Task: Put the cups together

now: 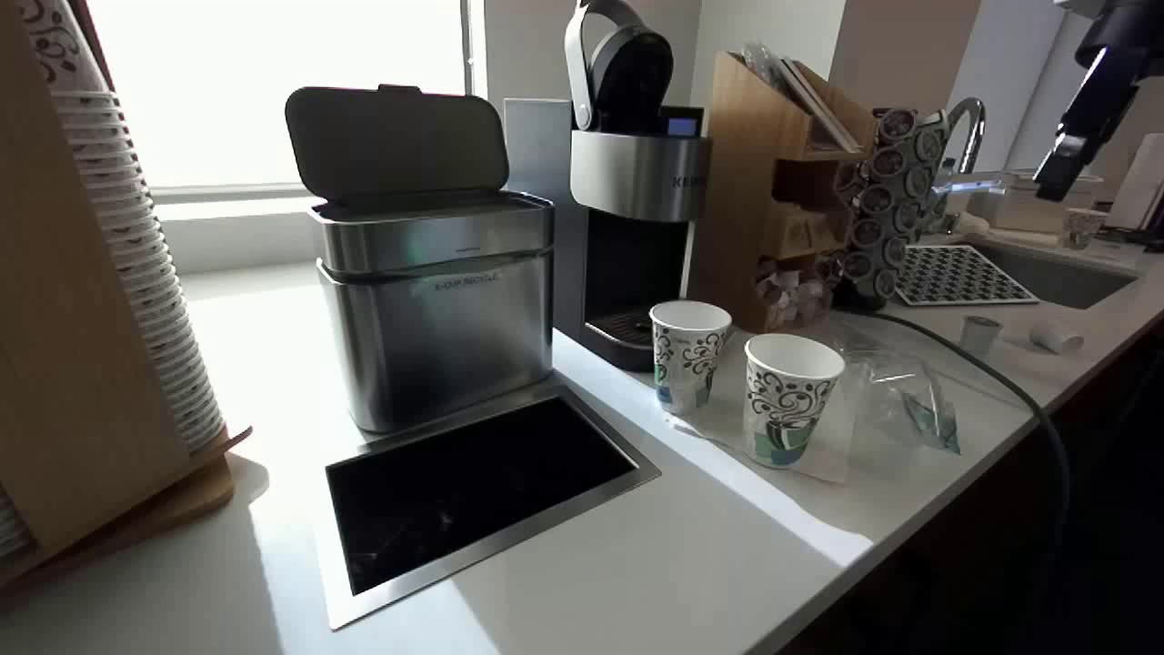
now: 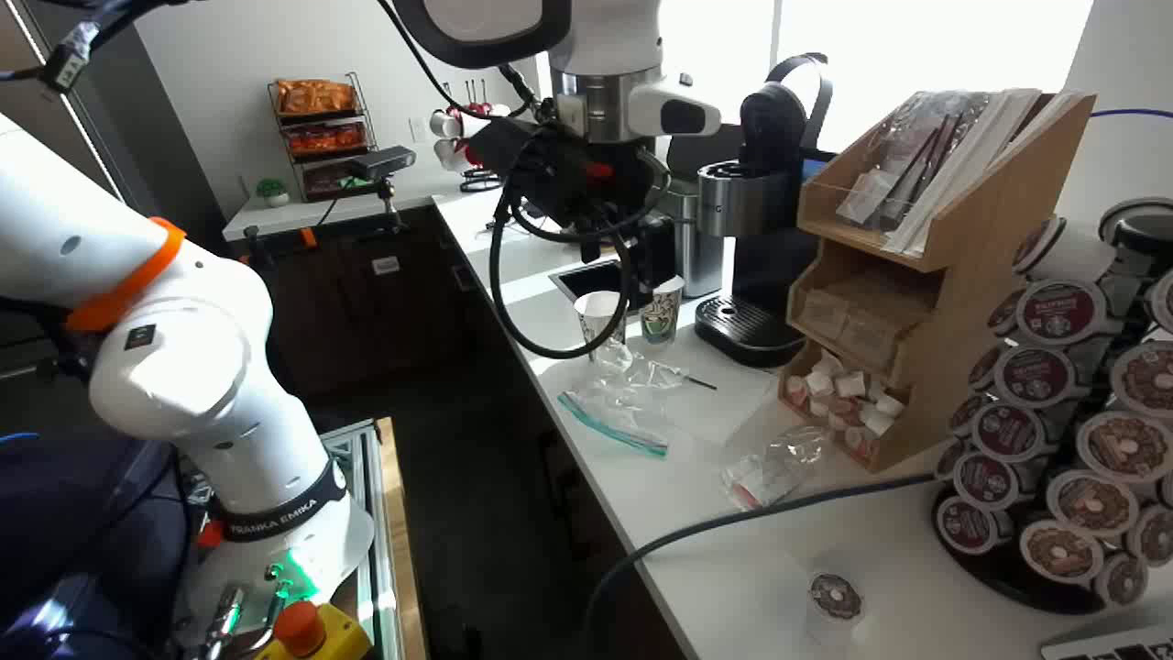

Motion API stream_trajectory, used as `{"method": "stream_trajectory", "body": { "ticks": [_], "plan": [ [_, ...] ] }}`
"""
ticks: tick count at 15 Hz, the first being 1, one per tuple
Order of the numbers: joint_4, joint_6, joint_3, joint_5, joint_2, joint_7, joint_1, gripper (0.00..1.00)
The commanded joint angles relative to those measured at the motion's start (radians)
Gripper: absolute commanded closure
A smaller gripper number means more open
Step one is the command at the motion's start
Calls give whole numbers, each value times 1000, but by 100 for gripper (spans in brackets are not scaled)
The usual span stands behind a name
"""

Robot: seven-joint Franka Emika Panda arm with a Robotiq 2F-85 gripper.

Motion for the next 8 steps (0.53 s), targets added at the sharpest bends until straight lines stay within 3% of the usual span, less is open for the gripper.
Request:
{"method": "stream_trajectory", "body": {
  "ticks": [1,6,8],
  "plan": [
    [2,-4,31,17,8,-14,-36,0],
    [2,-4,31,17,8,-14,-36,0],
    [-24,62,68,6,5,-4,-29,0]
  ]
}}
